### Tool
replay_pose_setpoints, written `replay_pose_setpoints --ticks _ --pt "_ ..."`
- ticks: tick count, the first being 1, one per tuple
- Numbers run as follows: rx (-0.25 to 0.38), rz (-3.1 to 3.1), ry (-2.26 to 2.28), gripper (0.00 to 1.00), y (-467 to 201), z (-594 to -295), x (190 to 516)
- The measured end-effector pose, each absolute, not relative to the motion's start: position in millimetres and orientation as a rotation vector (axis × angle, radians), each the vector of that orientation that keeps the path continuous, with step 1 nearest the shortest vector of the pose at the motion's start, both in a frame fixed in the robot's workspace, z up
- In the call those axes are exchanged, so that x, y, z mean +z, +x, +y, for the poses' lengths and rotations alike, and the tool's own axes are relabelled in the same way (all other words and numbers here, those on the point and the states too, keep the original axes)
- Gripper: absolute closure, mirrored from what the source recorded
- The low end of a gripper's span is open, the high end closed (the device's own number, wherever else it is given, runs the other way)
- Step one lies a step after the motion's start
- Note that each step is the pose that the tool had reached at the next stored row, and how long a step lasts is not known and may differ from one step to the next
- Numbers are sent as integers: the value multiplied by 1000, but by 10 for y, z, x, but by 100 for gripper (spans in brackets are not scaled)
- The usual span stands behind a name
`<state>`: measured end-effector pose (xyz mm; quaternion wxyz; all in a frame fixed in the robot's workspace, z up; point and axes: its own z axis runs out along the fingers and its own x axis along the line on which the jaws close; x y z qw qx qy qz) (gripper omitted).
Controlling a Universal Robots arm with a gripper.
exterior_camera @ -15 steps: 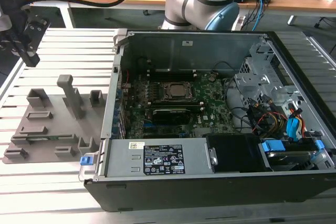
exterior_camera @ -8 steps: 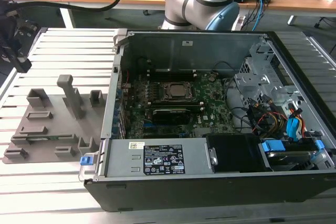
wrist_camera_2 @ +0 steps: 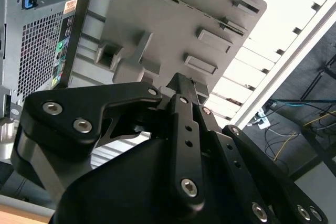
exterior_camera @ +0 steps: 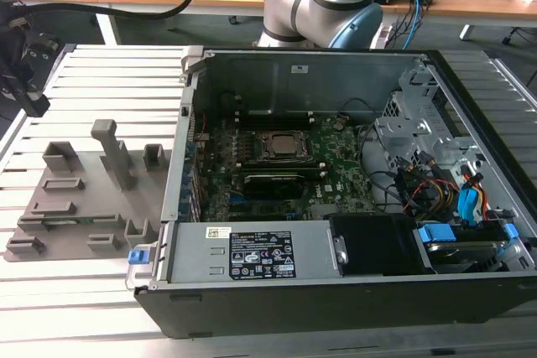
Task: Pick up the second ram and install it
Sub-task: 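Pick up the second ram and move it above second insertion slot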
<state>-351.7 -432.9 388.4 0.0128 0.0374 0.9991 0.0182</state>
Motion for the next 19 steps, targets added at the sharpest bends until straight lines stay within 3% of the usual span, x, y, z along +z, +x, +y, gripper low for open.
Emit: replay_pose_setpoints --ticks 19 --pt "58 3113 -194 89 -3517 -4329 3884"
